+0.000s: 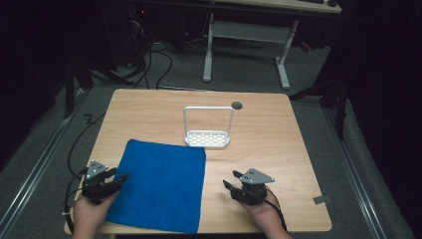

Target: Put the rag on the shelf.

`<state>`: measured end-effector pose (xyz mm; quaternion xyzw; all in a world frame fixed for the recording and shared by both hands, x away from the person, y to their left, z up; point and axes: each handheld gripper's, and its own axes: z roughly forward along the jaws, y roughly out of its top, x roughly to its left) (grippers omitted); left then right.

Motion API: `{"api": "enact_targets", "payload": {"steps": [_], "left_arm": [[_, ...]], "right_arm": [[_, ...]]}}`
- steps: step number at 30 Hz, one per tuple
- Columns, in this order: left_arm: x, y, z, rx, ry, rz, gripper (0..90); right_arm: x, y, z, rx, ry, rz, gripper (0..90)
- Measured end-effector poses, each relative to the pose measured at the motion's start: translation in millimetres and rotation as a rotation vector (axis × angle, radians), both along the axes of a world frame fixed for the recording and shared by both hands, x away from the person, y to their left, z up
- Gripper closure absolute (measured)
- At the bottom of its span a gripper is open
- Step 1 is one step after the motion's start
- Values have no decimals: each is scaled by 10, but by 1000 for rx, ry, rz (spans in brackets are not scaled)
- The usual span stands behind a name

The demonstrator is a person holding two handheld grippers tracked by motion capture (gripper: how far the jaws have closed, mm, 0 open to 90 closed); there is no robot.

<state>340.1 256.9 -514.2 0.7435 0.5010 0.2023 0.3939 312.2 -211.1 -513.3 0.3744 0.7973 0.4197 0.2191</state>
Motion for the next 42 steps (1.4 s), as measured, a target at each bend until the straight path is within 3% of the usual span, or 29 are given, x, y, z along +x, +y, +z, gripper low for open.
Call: {"api": "enact_targets", "payload": {"steps": [3, 7, 11, 19, 29, 30, 33, 36, 37, 38, 42], "left_arm": [[1, 1, -2, -25, -7, -2, 491], [-1, -9, -19, -5, -8, -5, 472], [-6, 4, -26, -16, -12, 0, 464], [6, 30, -26, -44, 2, 4, 471], [-6, 60, -43, -30, 17, 8, 484], [-12, 68, -45, -27, 20, 9, 485], [-42, 102, -45, -29, 24, 16, 491], [-82, 151, -58, -41, 37, 27, 524], [-82, 151, -58, -41, 37, 27, 542], [-89, 156, -69, -35, 43, 28, 568], [-149, 158, -109, 2, 69, 10, 665]], "right_arm": [[4, -1, -6, -5, 2, -6, 492], [-9, 20, -18, -20, 5, 11, 517], [-3, 59, -26, -28, 2, 20, 514], [25, 71, -25, 13, 47, 42, 457], [-33, 197, -8, 21, -34, 102, 482], [-46, 236, 0, 21, -53, 103, 558], [-51, 285, 13, 32, -64, 119, 630], [-39, 404, 19, 33, -41, 158, 760], [-39, 404, 19, 33, -41, 158, 760], [-20, 487, 2, 30, -11, 189, 809], [-4, 637, -33, 8, 17, 230, 867]]}}
